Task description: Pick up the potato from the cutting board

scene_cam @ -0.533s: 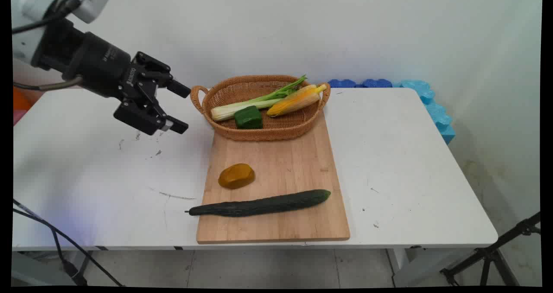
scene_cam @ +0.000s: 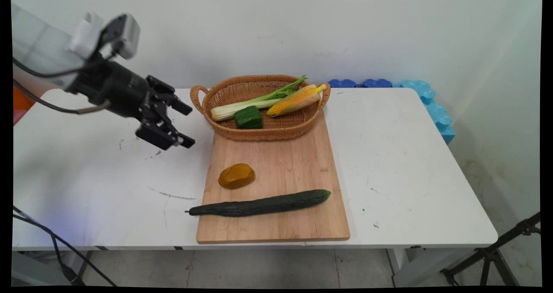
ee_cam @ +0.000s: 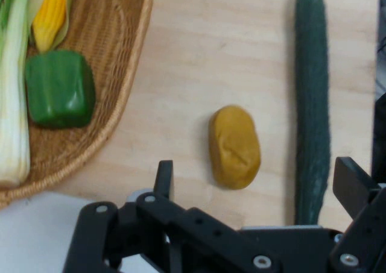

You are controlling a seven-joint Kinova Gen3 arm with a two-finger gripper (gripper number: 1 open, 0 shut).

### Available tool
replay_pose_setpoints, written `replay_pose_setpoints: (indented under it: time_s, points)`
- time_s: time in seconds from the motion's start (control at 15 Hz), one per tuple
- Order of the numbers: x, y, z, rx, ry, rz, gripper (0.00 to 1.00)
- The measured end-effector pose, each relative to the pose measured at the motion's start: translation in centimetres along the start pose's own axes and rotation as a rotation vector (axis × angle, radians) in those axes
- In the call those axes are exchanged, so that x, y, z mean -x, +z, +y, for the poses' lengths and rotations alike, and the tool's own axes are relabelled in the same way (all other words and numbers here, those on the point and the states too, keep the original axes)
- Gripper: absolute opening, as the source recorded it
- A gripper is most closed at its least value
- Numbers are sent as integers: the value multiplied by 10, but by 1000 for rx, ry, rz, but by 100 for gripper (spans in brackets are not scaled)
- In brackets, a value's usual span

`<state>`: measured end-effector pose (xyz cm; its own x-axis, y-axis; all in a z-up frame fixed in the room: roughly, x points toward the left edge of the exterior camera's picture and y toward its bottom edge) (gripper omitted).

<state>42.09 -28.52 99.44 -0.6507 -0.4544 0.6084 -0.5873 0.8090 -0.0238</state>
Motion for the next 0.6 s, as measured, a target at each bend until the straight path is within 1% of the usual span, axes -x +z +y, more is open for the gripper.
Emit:
replay_pose_setpoints:
  time_s: [0.2,0.33,0.47,0.6]
  points:
    - [8,27,-1,-25,-42,-40,100]
    - [10,50,-1,-38,-76,-52,100]
    - [11,69,-1,-40,-101,-62,100]
    - [11,86,0,-31,-124,-74,100]
